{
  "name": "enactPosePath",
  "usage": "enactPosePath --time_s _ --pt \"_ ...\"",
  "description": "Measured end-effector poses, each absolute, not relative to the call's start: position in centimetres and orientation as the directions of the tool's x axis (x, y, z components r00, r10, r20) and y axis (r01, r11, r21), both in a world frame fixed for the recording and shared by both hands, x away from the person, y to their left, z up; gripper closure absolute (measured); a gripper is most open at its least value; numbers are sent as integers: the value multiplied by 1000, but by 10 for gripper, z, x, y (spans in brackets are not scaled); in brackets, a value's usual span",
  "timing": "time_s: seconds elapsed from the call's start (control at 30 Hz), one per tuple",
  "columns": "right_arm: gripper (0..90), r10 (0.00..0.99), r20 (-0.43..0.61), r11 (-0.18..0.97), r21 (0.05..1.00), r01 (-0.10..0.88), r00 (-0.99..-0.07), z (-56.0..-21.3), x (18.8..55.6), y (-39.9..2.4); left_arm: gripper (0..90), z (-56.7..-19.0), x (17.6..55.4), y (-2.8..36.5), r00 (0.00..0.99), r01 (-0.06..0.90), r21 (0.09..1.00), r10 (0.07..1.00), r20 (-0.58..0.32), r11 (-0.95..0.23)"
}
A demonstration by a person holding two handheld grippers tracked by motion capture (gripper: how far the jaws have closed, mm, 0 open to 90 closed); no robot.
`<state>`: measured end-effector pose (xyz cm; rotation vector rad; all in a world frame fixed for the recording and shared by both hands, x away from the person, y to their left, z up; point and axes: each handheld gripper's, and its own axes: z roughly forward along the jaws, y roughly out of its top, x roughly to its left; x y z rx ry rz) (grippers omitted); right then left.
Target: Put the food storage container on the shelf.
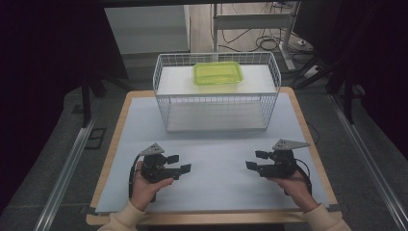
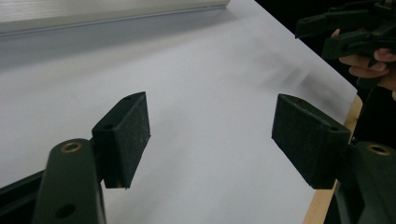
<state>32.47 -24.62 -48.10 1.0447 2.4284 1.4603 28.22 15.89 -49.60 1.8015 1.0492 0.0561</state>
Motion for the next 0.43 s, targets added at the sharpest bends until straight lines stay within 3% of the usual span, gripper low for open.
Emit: enactPosePath --time_s 0.43 --pt "308 633 224 281 826 489 -741 -483 321 -258 272 -503 280 157 618 635 762 676 -401 -129"
